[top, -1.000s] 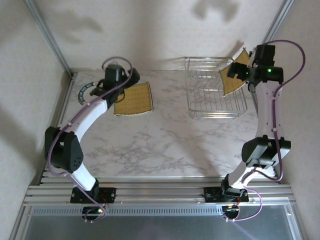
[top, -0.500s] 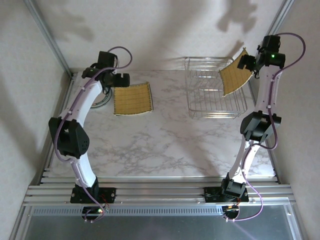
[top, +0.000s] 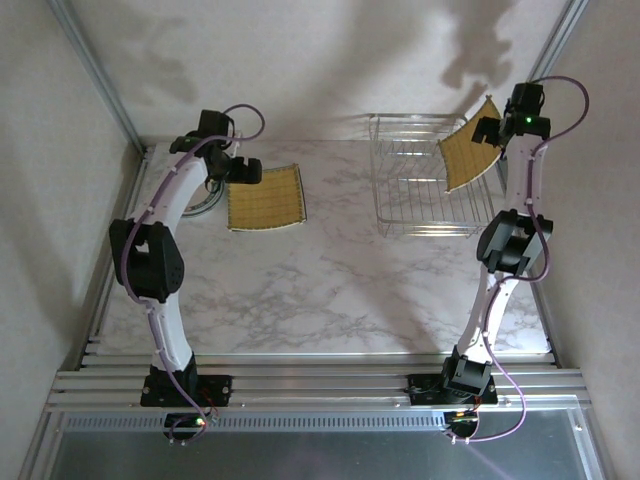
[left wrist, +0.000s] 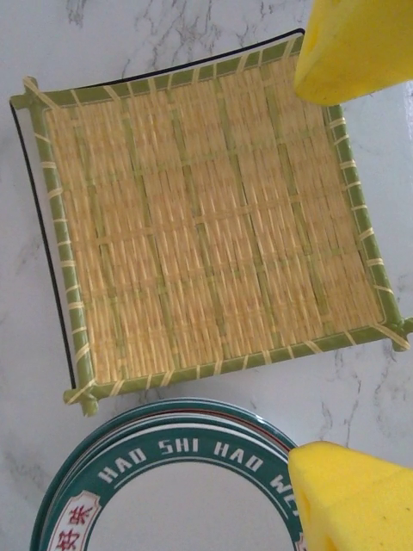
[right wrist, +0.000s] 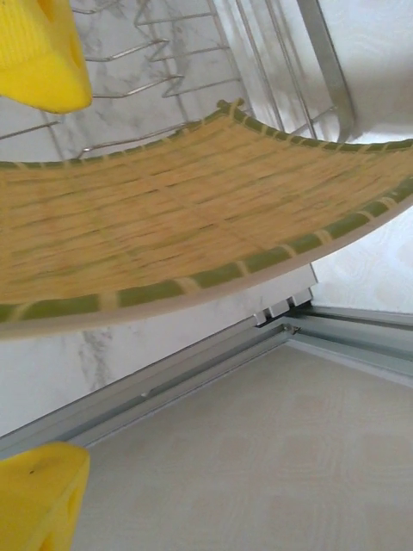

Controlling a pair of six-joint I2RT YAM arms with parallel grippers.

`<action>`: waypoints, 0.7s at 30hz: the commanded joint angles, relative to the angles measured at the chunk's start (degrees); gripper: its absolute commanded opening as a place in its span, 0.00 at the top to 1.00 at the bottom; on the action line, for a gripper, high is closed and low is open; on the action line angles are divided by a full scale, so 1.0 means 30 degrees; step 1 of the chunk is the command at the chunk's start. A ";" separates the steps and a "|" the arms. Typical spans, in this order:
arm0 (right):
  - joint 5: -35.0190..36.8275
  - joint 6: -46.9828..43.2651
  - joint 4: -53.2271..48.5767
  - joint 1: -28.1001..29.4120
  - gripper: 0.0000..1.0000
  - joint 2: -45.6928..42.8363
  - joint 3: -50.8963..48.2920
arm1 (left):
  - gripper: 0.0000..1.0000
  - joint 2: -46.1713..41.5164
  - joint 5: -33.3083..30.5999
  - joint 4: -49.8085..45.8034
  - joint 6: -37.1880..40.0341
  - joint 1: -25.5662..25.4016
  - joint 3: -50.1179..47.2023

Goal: Unload the plates from the dish rack

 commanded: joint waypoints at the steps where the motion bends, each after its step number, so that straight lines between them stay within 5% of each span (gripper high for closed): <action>1: 0.0023 0.0349 0.1240 0.0061 0.04 0.0628 0.1201 | 0.00 0.0595 0.0541 -0.0561 0.0517 0.0280 0.0801; 21: -0.0857 0.0639 0.1043 0.0062 0.36 0.2348 0.2846 | 0.00 0.1942 0.0687 -0.2108 0.0583 0.0197 0.2272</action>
